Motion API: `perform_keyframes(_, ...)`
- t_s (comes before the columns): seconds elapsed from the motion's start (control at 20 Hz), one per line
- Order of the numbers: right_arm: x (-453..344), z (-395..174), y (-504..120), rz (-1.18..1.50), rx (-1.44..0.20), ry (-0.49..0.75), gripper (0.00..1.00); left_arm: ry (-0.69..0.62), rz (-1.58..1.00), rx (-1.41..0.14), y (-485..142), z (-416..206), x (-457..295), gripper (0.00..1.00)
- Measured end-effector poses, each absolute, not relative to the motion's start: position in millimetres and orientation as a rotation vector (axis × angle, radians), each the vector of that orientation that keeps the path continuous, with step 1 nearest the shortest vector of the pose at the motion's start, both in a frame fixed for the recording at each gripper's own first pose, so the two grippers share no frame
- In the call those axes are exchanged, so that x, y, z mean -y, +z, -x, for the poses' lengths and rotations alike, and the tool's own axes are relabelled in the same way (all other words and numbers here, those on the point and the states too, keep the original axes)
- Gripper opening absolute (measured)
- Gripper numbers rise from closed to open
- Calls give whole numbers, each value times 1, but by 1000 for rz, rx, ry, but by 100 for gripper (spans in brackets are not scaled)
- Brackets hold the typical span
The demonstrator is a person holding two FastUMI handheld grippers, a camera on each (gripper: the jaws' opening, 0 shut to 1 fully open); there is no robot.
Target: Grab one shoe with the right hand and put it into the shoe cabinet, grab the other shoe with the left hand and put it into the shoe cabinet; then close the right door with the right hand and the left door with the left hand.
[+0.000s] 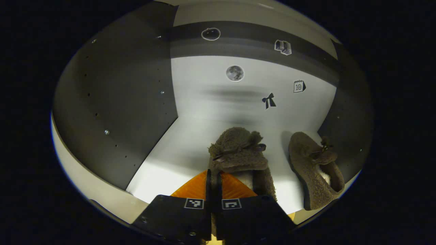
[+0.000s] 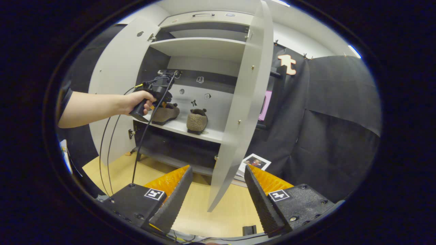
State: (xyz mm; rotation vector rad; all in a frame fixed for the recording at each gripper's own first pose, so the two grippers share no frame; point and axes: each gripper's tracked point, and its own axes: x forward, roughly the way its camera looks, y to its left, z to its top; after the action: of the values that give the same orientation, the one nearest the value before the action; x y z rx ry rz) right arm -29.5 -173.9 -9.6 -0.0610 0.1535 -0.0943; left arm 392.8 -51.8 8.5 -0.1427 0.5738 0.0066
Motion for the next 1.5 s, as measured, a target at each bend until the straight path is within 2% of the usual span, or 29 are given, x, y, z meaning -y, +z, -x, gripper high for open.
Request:
perform_keyframes(0.05, 175, 29, -10, 58, -156, -92, 96, -5, 161, -564, 13, -393, 53, 14)
perform_keyframes(0.15, 176, 27, -9, 51, -155, -84, 96, -28, 205, -549, 24, -389, 55, 61)
perform_keyframes(0.25, 176, 25, -8, 53, -151, -75, 96, -26, 204, -552, 30, -382, 50, 64)
perform_keyframes(0.3, 175, 25, -7, 55, -148, -68, 96, -22, 190, -556, 29, -377, 48, 69)
perform_keyframes(0.35, 174, 25, -6, 55, -147, -63, 96, -19, 167, -553, 29, -373, 45, 63)
perform_keyframes(0.4, 174, 26, -7, 58, -148, -59, 96, -14, 141, -548, 30, -367, 41, 94)
perform_keyframes(0.45, 174, 26, -6, 61, -146, -58, 96, -27, 129, -544, 30, -361, 42, 80)
perform_keyframes(0.5, 174, 25, -5, 61, -142, -59, 96, -35, 119, -534, 31, -354, 43, 89)
perform_keyframes(0.65, 177, 27, -2, 57, -130, -73, 96, -29, 66, -495, 34, -334, 31, 99)
perform_keyframes(0.85, 189, 34, 5, 64, -104, -109, 96, -32, 106, -378, 65, -300, 19, 98)
perform_keyframes(1.15, 239, 55, -11, 23, -178, -160, 96, -185, 215, -185, 124, -237, 41, 96)
perform_keyframes(1.3, 273, 60, 19, 22, -142, -219, 96, -174, 232, -8, 166, -207, 31, 95)
perform_keyframes(1.5, 271, 59, 75, 10, -44, -163, 96, -163, 226, 129, 196, -161, 22, 95)
